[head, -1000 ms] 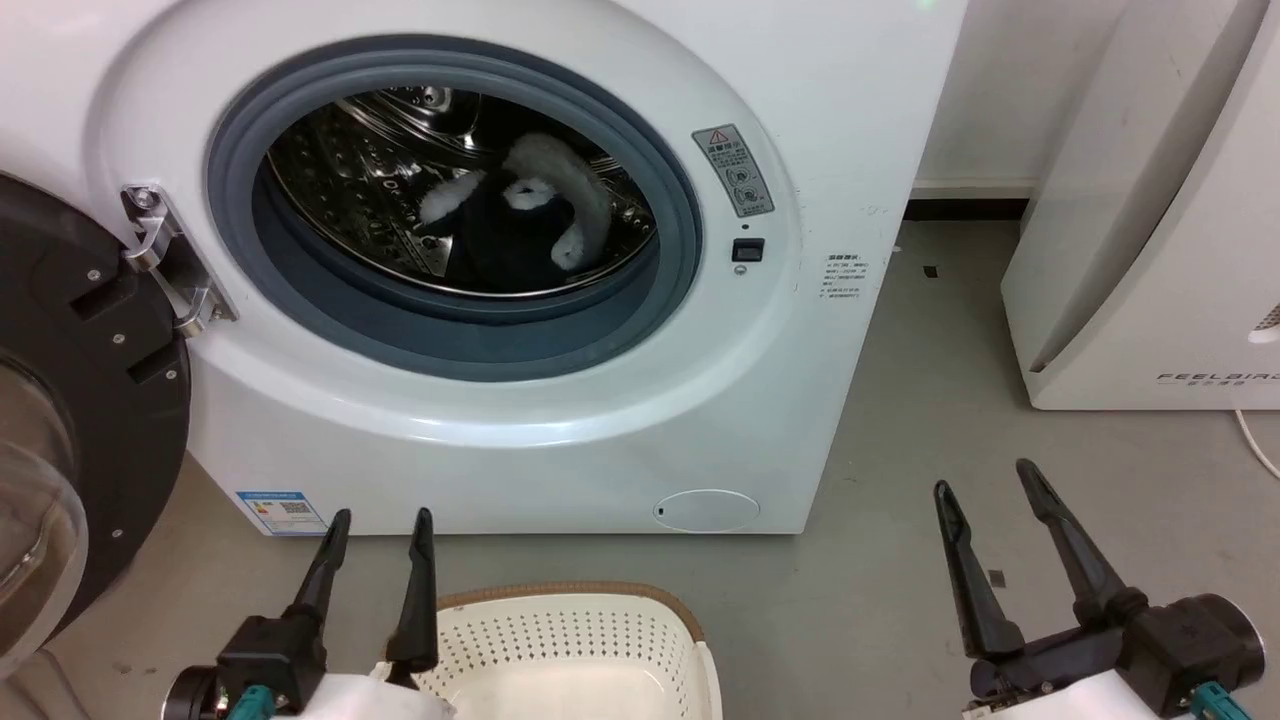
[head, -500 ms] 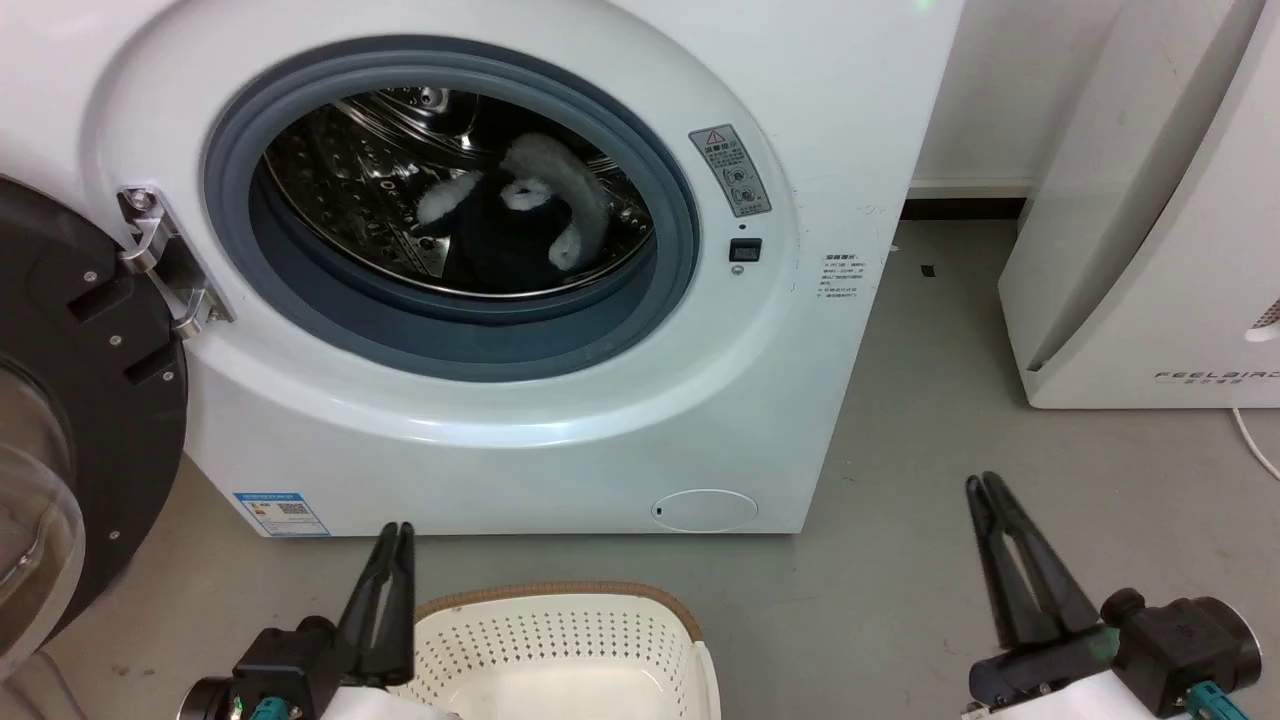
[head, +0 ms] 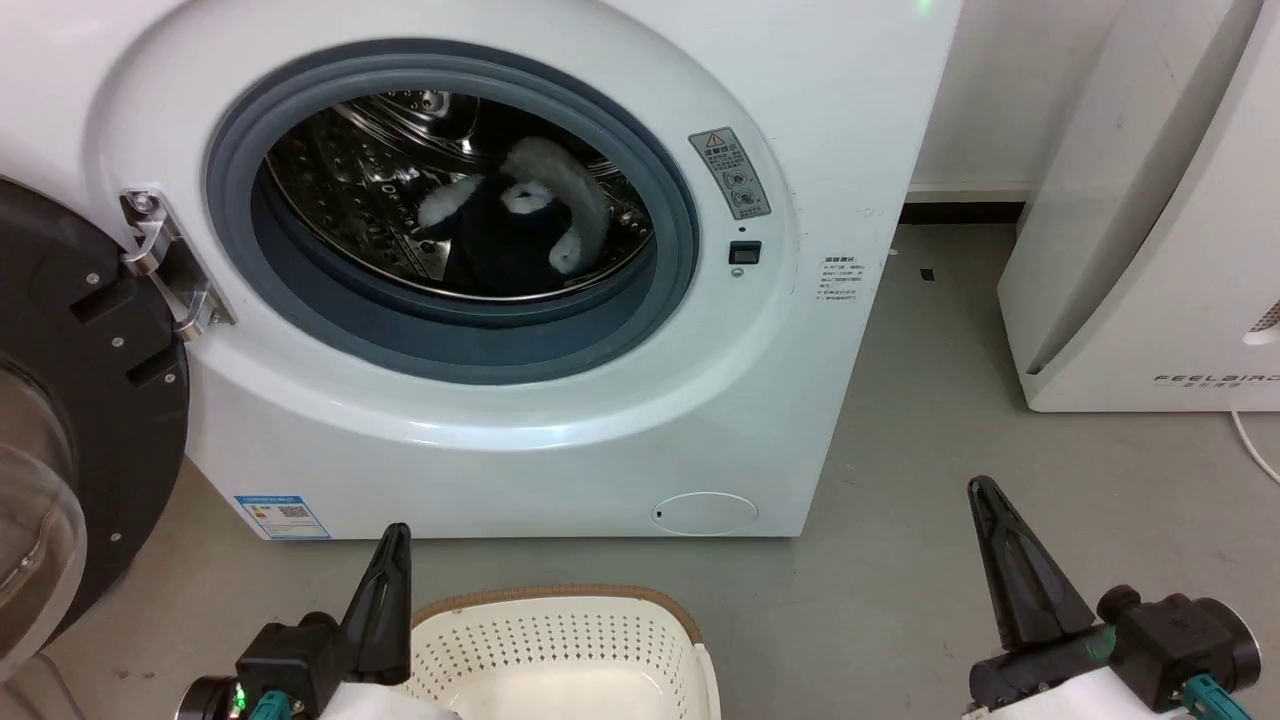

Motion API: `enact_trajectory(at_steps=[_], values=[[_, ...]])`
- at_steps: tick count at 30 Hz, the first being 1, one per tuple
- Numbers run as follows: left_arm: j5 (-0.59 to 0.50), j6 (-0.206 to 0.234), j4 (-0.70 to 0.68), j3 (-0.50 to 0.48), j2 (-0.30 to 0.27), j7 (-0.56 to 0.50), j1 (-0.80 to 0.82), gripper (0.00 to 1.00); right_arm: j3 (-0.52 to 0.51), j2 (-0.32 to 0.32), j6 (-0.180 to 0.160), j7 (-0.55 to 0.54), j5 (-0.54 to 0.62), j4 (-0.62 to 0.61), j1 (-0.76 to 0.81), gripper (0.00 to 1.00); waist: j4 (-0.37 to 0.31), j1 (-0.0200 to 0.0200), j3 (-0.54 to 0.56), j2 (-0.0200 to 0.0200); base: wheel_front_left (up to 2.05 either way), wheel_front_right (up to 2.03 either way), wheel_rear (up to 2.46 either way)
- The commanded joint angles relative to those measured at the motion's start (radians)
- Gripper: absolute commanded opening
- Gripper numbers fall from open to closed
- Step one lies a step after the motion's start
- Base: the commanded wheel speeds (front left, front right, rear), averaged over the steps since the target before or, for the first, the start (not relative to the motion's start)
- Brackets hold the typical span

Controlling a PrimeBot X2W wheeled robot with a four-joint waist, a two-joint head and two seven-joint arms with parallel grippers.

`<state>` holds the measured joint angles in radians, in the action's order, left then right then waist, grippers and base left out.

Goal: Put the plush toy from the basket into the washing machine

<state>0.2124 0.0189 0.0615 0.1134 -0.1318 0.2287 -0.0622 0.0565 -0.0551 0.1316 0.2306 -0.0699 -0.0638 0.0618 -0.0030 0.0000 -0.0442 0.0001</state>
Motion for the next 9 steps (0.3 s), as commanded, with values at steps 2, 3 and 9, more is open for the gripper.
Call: enact_trajectory(at_steps=[2, 3, 9], values=[[-0.013, -0.002, -0.006, -0.006, 0.006, -0.008, 0.008, 0.0, -0.004, 0.001, 0.0, -0.007, 0.008, 0.005, -0.008, 0.0, 0.0, 0.0, 0.001, -0.0001, 0.0, 0.0, 0.0], [-0.015, -0.002, -0.006, -0.007, 0.007, -0.01, 0.008, 0.0, -0.004, 0.001, 0.0, -0.01, 0.009, 0.006, -0.008, 0.0, 0.0, 0.0, 0.001, -0.0001, 0.0, 0.0, 0.0], [-0.026, -0.003, -0.01, -0.013, 0.011, -0.022, 0.011, 0.0, -0.007, 0.001, 0.0, -0.022, 0.012, 0.009, -0.011, 0.0, 0.0, 0.0, 0.004, -0.0001, 0.0, 0.0, 0.0]])
